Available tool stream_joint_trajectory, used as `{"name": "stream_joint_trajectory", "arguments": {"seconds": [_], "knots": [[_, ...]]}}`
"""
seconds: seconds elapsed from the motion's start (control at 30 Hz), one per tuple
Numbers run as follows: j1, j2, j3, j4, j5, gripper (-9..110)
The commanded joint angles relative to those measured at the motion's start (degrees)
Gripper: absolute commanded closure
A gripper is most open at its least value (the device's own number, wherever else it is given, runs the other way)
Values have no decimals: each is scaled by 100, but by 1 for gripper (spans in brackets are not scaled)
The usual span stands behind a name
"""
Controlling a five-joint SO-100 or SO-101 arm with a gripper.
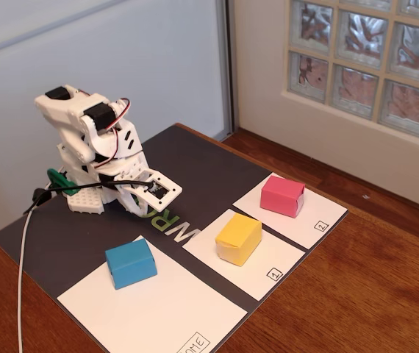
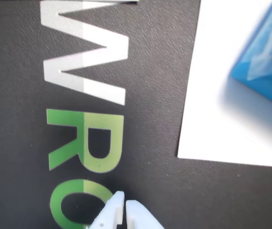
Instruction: Move box red to zone 2
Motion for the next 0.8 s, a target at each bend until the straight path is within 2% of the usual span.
{"name": "stream_joint_trajectory", "arguments": {"seconds": [0.0, 0.77], "knots": [[-211, 176, 123, 44, 132, 102], [-879, 1327, 835, 176, 633, 102]]}}
